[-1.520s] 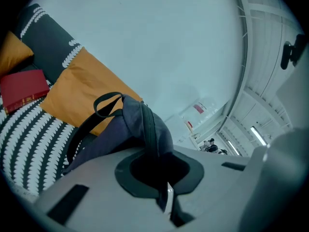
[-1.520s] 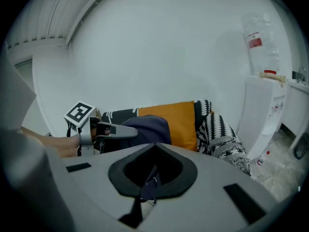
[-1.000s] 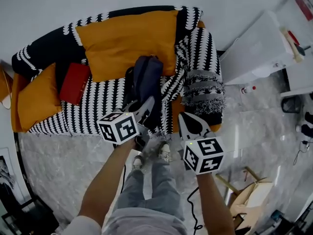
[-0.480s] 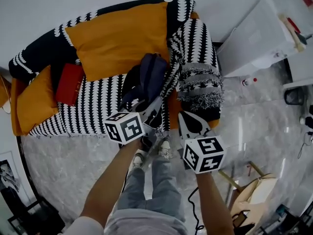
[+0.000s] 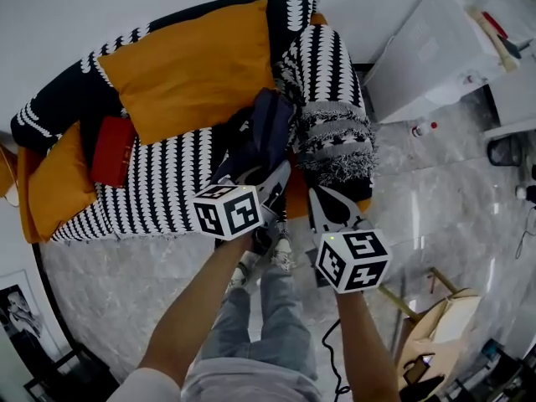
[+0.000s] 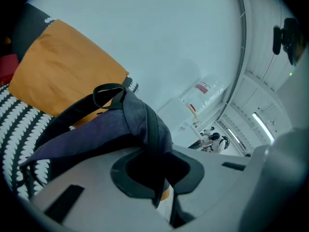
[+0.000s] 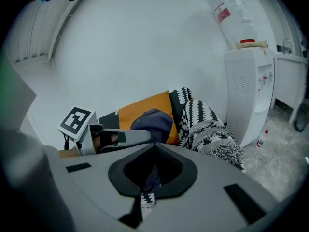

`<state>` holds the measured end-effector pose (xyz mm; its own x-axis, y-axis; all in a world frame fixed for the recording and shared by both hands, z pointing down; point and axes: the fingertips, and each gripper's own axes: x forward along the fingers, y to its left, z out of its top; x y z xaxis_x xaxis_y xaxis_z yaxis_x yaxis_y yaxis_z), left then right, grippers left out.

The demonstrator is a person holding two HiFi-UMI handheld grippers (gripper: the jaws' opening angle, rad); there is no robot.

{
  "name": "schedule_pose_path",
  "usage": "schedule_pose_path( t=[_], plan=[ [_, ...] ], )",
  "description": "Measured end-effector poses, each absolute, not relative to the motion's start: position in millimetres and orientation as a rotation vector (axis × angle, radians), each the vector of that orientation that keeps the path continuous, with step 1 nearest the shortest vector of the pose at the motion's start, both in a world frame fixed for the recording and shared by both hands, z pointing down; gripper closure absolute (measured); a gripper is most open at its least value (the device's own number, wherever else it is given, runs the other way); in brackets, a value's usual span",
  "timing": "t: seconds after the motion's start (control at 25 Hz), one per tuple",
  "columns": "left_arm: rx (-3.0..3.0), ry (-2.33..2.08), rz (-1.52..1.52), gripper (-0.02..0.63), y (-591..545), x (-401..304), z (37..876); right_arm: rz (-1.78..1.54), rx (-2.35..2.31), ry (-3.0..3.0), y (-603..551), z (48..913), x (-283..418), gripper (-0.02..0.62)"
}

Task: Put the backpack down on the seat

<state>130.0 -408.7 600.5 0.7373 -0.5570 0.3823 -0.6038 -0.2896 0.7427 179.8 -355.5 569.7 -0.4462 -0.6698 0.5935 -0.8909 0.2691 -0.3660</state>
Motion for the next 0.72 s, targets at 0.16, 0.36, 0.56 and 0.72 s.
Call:
schedule_pose_path(
  t=[0.16,0.36,0.56,0.72],
  plan=[
    [1.964,-0.866,0.092,0.594,-412.4,149.6,609.6,0.978,1.471,-2.238,-363.8,567.2,190.4,0.595],
    [1.977,-0.839,0.157,0.589,-412.1,175.7,622.7,0.972,1.521,-2.273,-369.4,563.9,200.7,0.594],
    [1.987,-0.824,0.233,0.582,-413.1,196.6,635.4,0.977,1.552,-2.225,-371.3,571.1,218.6,0.595],
    [2.012,-0.792,0.283,0.554,-413.2,217.4,642.6,0.987,1.584,-2.205,-372.5,575.0,233.6,0.594]
  ],
)
